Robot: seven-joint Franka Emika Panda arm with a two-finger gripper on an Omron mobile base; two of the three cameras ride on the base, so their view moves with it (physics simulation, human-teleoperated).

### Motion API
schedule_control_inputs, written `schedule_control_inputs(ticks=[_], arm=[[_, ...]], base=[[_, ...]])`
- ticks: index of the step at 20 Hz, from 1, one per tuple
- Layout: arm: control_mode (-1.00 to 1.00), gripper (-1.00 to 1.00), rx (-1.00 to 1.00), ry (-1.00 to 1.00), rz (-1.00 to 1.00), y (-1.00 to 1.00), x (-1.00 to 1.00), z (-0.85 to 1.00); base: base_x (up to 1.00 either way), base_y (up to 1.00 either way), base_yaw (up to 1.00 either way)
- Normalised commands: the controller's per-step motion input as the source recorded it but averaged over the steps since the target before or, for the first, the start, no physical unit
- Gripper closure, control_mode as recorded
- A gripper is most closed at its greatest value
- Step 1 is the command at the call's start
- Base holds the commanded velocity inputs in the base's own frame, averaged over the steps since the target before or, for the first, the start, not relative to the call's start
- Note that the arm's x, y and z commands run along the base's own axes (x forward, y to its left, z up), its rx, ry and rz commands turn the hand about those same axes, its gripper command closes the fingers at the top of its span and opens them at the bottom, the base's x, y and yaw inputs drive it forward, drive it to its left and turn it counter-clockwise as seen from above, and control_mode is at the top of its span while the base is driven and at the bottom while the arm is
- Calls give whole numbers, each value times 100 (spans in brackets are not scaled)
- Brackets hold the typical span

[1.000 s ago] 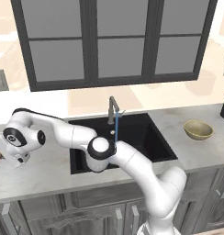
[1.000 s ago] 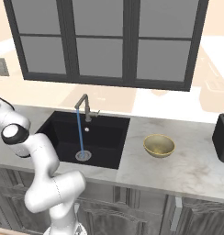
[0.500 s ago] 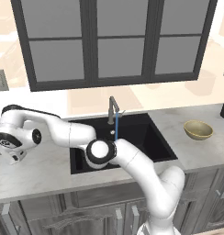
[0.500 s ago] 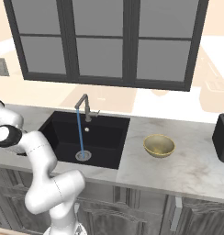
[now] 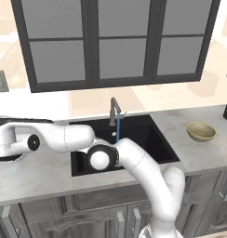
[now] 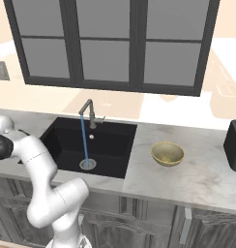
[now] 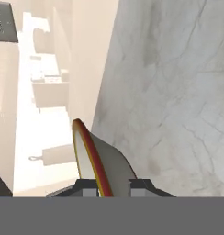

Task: Rinse each bowl for a few seconds and place them down in the sink or on the counter.

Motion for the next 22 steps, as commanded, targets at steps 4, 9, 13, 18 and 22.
schedule_control_inputs(ticks=[4,9,13,18,22], arm=[[-100,100,-1,1,-39,-6,-5,35],[-100,100,1,4,-37,-16,-3,47],[-100,100,8,7,-34,-31,-13,60],[-100,100,15,11,-35,-24,-18,49],[-100,100,20,13,-35,-19,-19,47]], base=[[0,0,0],[0,0,0],[0,0,0],[0,0,0],[0,0,0]])
